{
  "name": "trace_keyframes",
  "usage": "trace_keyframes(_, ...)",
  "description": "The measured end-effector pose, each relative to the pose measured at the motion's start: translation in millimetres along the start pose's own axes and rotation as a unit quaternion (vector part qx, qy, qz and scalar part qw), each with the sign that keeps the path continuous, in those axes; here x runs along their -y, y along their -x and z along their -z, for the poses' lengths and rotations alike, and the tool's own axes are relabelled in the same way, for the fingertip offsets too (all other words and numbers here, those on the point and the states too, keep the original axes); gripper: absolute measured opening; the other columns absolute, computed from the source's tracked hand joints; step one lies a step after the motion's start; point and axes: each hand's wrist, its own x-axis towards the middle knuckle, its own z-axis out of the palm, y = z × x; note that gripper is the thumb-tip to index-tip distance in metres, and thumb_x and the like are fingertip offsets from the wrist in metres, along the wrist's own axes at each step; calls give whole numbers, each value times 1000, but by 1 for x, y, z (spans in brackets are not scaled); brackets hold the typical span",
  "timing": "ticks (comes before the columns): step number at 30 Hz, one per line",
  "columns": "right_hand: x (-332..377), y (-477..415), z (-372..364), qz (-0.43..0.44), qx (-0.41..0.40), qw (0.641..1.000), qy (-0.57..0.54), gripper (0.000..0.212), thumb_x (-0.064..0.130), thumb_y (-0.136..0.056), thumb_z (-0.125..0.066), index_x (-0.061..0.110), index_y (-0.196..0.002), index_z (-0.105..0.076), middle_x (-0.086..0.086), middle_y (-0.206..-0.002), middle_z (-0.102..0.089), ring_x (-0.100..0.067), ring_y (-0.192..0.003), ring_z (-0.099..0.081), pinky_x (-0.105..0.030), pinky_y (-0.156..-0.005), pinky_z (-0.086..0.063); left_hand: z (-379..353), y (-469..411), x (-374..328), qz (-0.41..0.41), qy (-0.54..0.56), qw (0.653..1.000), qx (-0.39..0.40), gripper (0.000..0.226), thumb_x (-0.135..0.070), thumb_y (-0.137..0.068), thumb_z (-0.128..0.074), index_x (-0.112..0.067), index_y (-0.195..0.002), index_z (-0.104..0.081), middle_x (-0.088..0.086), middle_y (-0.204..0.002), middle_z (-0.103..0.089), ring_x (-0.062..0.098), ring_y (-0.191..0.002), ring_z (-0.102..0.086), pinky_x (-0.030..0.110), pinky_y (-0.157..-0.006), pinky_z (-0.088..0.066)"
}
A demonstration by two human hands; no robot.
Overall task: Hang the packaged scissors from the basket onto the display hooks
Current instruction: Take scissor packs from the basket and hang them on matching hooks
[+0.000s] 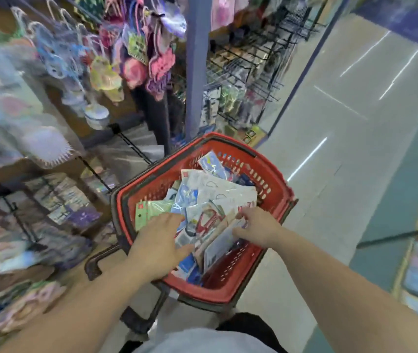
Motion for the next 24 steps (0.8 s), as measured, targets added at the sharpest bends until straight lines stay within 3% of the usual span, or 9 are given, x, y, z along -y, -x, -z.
trace_keyframes(2,-16,-27,10,30,45,996,71,76,71,-68,-69,28,-130,-60,-8,-129,-61,-34,-120,-60,-41,-96,-53,-16,-27,-22,24,33,998,52,84,-74,-82,-64,-20,-145,-52,3,-139,-56,28,-131,-52,39,-105,-45)
trace_keyframes(4,-28,-51,20,53,89,984,145,80,64,-71,-79,28,-138,-55,-8,-135,-56,-36,-125,-56,-45,-99,-52,-36,-51,-44,53,59,991,112,82,-69,-80,-73,-17,-141,-53,7,-134,-58,29,-126,-55,39,-99,-48)
trace_keyframes(8,-50,-95,27,89,172,961,199,88,50,-73,-88,24,-147,-48,-7,-142,-56,-32,-127,-57,-45,-103,-51,-69,-82,-73,109,0,978,179,85,-64,-79,-79,-18,-143,-47,7,-139,-51,30,-133,-46,43,-105,-47)
trace_keyframes(12,-53,-119,25,130,182,949,224,64,40,-83,-82,20,-139,-60,-7,-133,-57,-31,-119,-60,-38,-97,-52,-81,-97,-81,139,-75,970,183,79,-49,-81,-80,-19,-144,-42,7,-139,-46,32,-129,-49,46,-96,-53)
trace_keyframes(15,-54,-129,19,157,173,939,252,47,38,-89,-77,26,-133,-67,-7,-127,-58,-32,-114,-63,-39,-94,-55,-94,-100,-77,153,-23,972,178,69,-39,-89,-76,-18,-144,-40,10,-137,-51,33,-121,-59,42,-89,-52)
trace_keyframes(18,-56,-135,15,163,174,941,238,37,33,-93,-72,30,-129,-68,-6,-119,-55,-34,-112,-63,-42,-94,-55,-100,-102,-69,162,38,971,173,53,-37,-95,-72,-16,-139,-51,10,-130,-57,31,-117,-62,35,-84,-47)
trace_keyframes(24,-52,-143,30,236,172,937,192,44,34,-101,-64,23,-143,-59,-11,-126,-55,-33,-116,-58,-36,-92,-43,-78,-93,-49,167,139,966,137,34,-27,-93,-76,-14,-122,-63,5,-114,-59,26,-108,-59,30,-78,-39)
